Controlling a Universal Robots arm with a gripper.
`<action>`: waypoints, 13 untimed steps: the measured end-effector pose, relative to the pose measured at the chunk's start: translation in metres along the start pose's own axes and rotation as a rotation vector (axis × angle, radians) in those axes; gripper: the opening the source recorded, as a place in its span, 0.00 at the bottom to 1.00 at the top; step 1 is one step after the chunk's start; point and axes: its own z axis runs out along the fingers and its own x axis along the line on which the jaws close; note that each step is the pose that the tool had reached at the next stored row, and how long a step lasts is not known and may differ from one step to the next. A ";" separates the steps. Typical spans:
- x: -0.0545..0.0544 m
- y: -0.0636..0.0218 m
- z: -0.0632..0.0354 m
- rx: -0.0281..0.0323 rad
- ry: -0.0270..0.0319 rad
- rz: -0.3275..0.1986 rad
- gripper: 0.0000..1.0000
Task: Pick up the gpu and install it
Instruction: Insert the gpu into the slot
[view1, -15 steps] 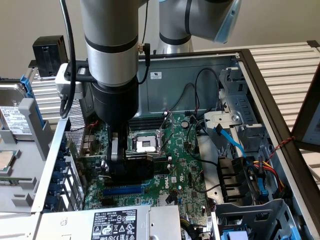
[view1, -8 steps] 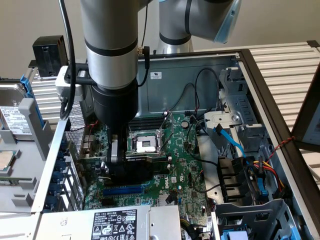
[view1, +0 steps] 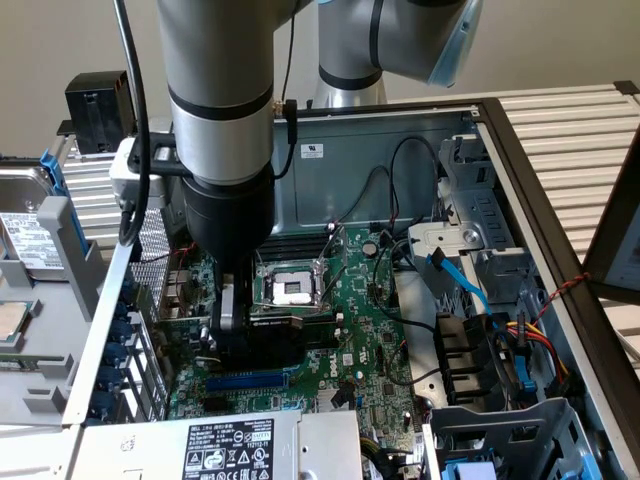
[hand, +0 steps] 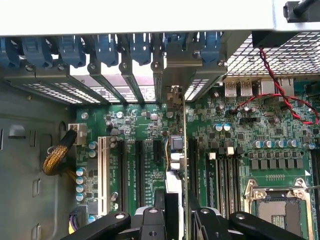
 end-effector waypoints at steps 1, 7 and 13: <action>0.000 0.0000 0.0000 -0.0001 0.0000 0.000 0.27; 0.000 -0.0002 0.0011 0.0001 -0.0004 0.000 0.27; 0.000 -0.0002 0.0033 0.0000 0.0013 0.000 0.27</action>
